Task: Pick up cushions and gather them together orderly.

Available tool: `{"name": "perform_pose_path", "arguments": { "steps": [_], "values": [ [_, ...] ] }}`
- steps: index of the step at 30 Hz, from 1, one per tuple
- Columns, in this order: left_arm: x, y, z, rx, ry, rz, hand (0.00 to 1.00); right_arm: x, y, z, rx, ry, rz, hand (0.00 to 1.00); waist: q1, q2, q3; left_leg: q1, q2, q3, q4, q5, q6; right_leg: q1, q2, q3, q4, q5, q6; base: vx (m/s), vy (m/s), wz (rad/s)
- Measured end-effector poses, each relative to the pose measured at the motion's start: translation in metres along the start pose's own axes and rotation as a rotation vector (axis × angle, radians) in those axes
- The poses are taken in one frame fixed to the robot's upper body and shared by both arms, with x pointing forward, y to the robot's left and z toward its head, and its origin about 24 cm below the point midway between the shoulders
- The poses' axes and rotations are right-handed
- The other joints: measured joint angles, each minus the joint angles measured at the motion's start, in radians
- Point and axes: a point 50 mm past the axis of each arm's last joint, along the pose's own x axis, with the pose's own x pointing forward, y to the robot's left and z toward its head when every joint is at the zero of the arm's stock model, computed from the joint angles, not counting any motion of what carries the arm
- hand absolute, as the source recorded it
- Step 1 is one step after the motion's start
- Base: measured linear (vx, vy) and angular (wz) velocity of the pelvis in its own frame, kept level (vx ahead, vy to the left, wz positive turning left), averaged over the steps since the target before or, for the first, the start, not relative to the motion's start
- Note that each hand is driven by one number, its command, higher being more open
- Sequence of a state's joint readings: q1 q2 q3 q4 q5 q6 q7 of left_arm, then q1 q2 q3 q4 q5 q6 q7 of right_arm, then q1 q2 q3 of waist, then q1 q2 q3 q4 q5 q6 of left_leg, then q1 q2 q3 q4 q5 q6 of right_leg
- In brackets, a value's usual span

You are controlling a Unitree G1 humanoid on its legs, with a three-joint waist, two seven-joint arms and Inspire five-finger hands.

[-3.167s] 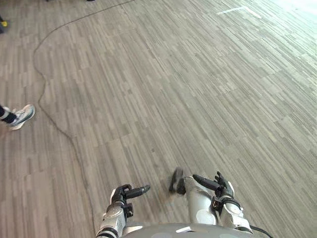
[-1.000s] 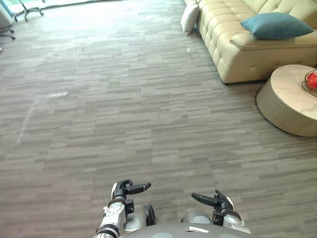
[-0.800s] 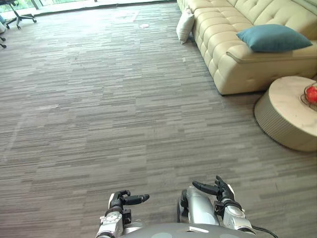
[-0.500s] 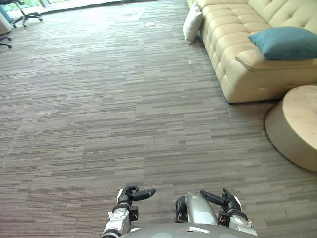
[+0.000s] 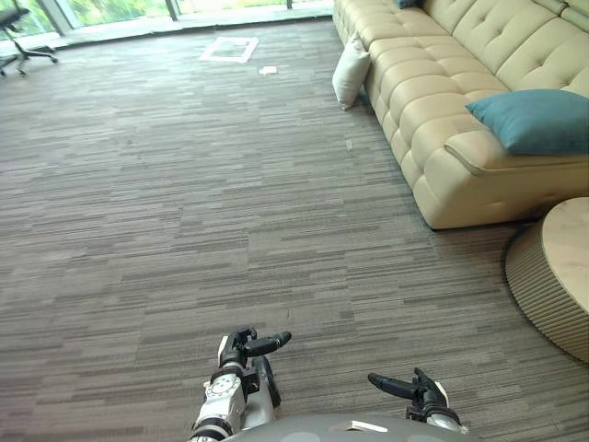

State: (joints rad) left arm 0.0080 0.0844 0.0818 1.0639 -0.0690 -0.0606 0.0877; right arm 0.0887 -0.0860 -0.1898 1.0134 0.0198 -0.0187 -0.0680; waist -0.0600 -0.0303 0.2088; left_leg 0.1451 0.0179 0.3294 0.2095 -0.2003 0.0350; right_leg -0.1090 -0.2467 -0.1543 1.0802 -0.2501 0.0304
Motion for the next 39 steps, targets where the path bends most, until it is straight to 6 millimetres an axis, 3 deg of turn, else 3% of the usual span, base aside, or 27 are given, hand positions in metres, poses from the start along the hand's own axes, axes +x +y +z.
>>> {"name": "perform_pose_path", "arguments": {
  "steps": [1,3,5,6,7,8,9,10,11,13,14,15,17,18,19,21,23,25,28,29,30,31,32,33,35,36,39],
  "values": [
    [-0.001,0.003,-0.004,0.002,0.012,0.009,1.0,0.001,-0.001,0.006,-0.005,-0.028,0.0,1.0,-0.001,0.014,0.005,0.057,0.017,0.001,-0.043,0.002,-0.004,-0.058,0.039,-0.059,-0.077,-0.042,-0.024,0.54,0.041,0.04],
    [-0.002,0.006,-0.008,0.004,0.024,0.018,1.0,0.002,0.001,0.014,-0.004,-0.055,0.006,1.0,-0.003,0.015,0.008,0.092,0.037,0.012,-0.057,0.002,-0.004,-0.136,0.068,-0.127,-0.214,-0.058,-0.036,0.52,-0.048,0.18],
    [-0.002,0.005,-0.011,0.003,0.038,0.014,1.0,0.003,0.005,0.025,-0.004,-0.085,0.017,1.0,-0.009,0.012,0.014,0.149,0.052,0.011,-0.103,0.001,-0.007,-0.215,0.106,-0.154,-0.471,-0.001,-0.021,0.53,-0.133,0.38],
    [-0.002,0.005,-0.012,0.004,0.041,0.013,1.0,0.003,0.007,0.027,-0.008,-0.092,0.024,1.0,-0.02,-0.001,0.019,0.191,0.05,0.003,-0.137,-0.01,-0.025,-0.22,0.118,-0.144,-0.633,0.141,-0.019,0.57,-0.197,0.52],
    [-0.003,-0.001,-0.015,0.001,0.056,-0.004,1.0,0.005,0.007,0.033,-0.011,-0.106,0.027,1.0,-0.025,0.024,0.027,0.228,0.082,-0.017,-0.16,-0.02,-0.048,-0.197,0.154,-0.155,-0.632,0.206,-0.103,0.68,-0.256,0.35],
    [-0.002,-0.004,-0.012,0.014,0.045,-0.02,1.0,0.006,0.007,0.039,-0.011,-0.116,0.022,1.0,-0.016,0.026,0.03,0.224,0.085,-0.029,-0.149,0.006,-0.067,-0.213,0.154,-0.14,-0.569,0.149,-0.111,0.67,-0.299,0.11],
    [-0.002,-0.004,-0.012,0.014,0.045,-0.02,1.0,0.006,0.007,0.039,-0.011,-0.116,0.022,1.0,-0.016,0.025,0.031,0.224,0.085,-0.03,-0.149,0.007,-0.068,-0.214,0.154,-0.14,-0.568,0.147,-0.111,0.55,-0.274,-0.02],
    [-0.002,-0.003,-0.011,0.014,0.041,-0.021,1.0,0.006,0.007,0.038,0.011,-0.111,0.012,1.0,-0.019,0.018,0.035,0.239,0.087,-0.052,-0.106,0.03,-0.109,-0.216,0.135,-0.135,-0.478,0.058,-0.129,0.54,-0.297,0.11],
    [-0.003,-0.006,-0.014,-0.002,0.047,-0.016,1.0,0.005,0.003,0.031,0.04,-0.084,-0.003,1.0,-0.022,0.03,0.029,0.217,0.121,-0.078,0.014,0.031,-0.137,-0.179,0.143,-0.15,-0.463,0.003,-0.131,0.43,-0.231,0.2],
    [-0.003,-0.006,-0.01,-0.038,0.034,-0.008,1.0,0.003,0.0,0.022,0.037,-0.063,-0.01,1.0,-0.025,0.037,0.026,0.107,0.172,-0.147,0.29,0.056,-0.242,-0.113,0.162,-0.171,-0.501,-0.028,-0.12,0.5,-0.264,0.23],
    [-0.003,-0.006,-0.007,-0.077,0.014,-0.001,1.0,0.001,-0.003,0.016,0.036,-0.049,-0.018,1.0,-0.021,0.046,0.025,0.002,0.211,-0.188,0.548,0.078,-0.29,-0.059,0.192,-0.183,-0.544,-0.032,-0.12,0.53,-0.264,0.08],
    [-0.004,-0.003,-0.004,-0.116,-0.01,0.014,1.0,0.0,-0.004,0.011,0.03,-0.034,-0.022,1.0,-0.016,0.053,0.027,-0.106,0.261,-0.191,0.805,0.078,-0.29,0.027,0.232,-0.189,-0.61,-0.035,-0.119,0.42,-0.186,-0.01],
    [-0.005,0.0,0.001,-0.12,-0.04,0.023,1.0,-0.002,-0.002,0.003,0.012,-0.008,-0.014,1.0,-0.005,0.039,0.027,-0.198,0.286,-0.147,0.913,0.063,-0.264,0.124,0.25,-0.188,-0.687,-0.037,-0.12,0.36,-0.14,-0.06],
    [-0.005,0.001,0.007,-0.121,-0.068,0.027,1.0,-0.003,-0.001,-0.002,0.013,0.008,-0.012,1.0,0.001,0.023,0.026,-0.261,0.291,-0.097,0.894,0.043,-0.226,0.176,0.253,-0.184,-0.737,-0.038,-0.118,0.26,-0.101,-0.07],
    [-0.005,0.002,0.009,-0.122,-0.08,0.028,1.0,-0.003,-0.001,-0.002,0.013,0.009,-0.013,1.0,0.004,0.024,0.026,-0.286,0.29,-0.071,0.864,0.031,-0.208,0.202,0.255,-0.179,-0.762,-0.036,-0.116,0.35,-0.084,-0.19],
    [-0.005,0.0,0.013,-0.159,-0.106,0.033,1.0,-0.002,-0.001,0.003,0.015,-0.003,-0.014,1.0,0.022,0.031,0.027,-0.34,0.255,0.017,0.562,-0.005,-0.152,0.288,0.256,-0.136,-0.839,-0.02,-0.106,0.42,-0.009,-0.48],
    [-0.005,-0.002,0.011,-0.165,-0.097,0.03,1.0,-0.001,0.001,0.007,0.017,-0.014,-0.009,1.0,0.038,0.03,0.028,-0.342,0.205,0.013,0.3,0.012,-0.145,0.325,0.249,-0.086,-0.868,-0.025,-0.094,0.45,0.11,-0.8],
    [-0.005,-0.001,0.008,-0.162,-0.081,0.033,1.0,-0.001,0.004,0.01,0.021,-0.029,-0.005,1.0,0.044,0.033,0.027,-0.371,0.17,-0.013,0.066,0.093,-0.144,0.379,0.25,-0.029,-0.917,-0.054,-0.061,0.43,0.151,-0.93],
    [-0.005,0.007,0.007,-0.165,-0.081,0.05,1.0,-0.003,0.007,0.0,0.027,-0.002,-0.003,1.0,0.055,0.011,0.007,-0.389,0.139,-0.02,0.133,0.192,-0.066,0.428,0.202,0.026,-0.896,-0.12,-0.012,0.56,0.231,-0.57],
    [-0.005,0.006,0.008,-0.159,-0.079,0.047,1.0,-0.004,0.006,-0.003,0.027,0.005,-0.004,1.0,0.05,0.009,0.0,-0.402,0.132,-0.026,0.173,0.201,-0.042,0.421,0.187,0.033,-0.862,-0.126,-0.001,0.48,0.217,-0.19],
    [-0.004,0.009,0.009,-0.148,-0.079,0.047,1.0,-0.005,0.007,-0.008,0.038,0.02,-0.003,1.0,0.05,-0.01,-0.007,-0.399,0.113,-0.014,0.212,0.142,-0.031,0.383,0.15,0.047,-0.764,-0.135,0.015,0.6,0.287,-0.08],
    [-0.003,0.013,0.008,-0.13,-0.07,0.053,1.0,-0.006,0.007,-0.013,0.041,0.041,-0.003,1.0,0.048,-0.036,-0.014,-0.369,0.074,-0.003,0.226,0.083,-0.027,0.272,0.091,0.063,-0.481,-0.114,0.052,0.61,0.294,0.02],
    [-0.002,0.014,0.009,-0.122,-0.07,0.055,1.0,-0.006,0.008,-0.014,0.042,0.045,-0.002,1.0,0.046,-0.043,-0.012,-0.354,0.06,-0.001,0.226,0.067,-0.021,0.238,0.071,0.067,-0.397,-0.085,0.071,0.71,0.307,0.21],
    [-0.001,0.016,0.006,-0.095,-0.047,0.06,1.0,-0.006,0.009,-0.015,0.042,0.049,0.001,1.0,0.037,-0.056,-0.007,-0.296,0.029,-0.006,0.218,0.022,-0.011,0.151,0.026,0.077,-0.163,0.038,0.09,0.58,0.226,0.26],
    [-0.002,0.016,0.0,-0.094,-0.012,0.065,1.0,-0.005,0.006,-0.011,0.035,0.036,-0.002,1.0,0.031,-0.046,-0.001,-0.196,0.018,-0.01,0.186,-0.018,-0.009,0.07,0.001,0.069,0.007,0.036,0.069,0.63,0.182,0.09],
    [-0.003,0.014,-0.004,-0.088,-0.003,0.065,1.0,-0.004,0.004,-0.004,0.029,0.005,-0.005,1.0,0.025,-0.028,0.006,-0.118,0.019,-0.011,0.134,-0.031,-0.016,0.005,0.008,0.054,0.053,0.019,0.041,0.69,0.117,-0.04],
    [-0.004,0.007,-0.01,-0.058,0.015,0.04,1.0,0.0,0.003,0.013,0.015,-0.06,0.001,1.0,0.006,-0.001,0.013,0.043,0.051,-0.008,0.005,-0.029,-0.023,-0.151,0.065,-0.014,-0.06,-0.047,-0.013,0.6,-0.009,0.07]
  ]
}}
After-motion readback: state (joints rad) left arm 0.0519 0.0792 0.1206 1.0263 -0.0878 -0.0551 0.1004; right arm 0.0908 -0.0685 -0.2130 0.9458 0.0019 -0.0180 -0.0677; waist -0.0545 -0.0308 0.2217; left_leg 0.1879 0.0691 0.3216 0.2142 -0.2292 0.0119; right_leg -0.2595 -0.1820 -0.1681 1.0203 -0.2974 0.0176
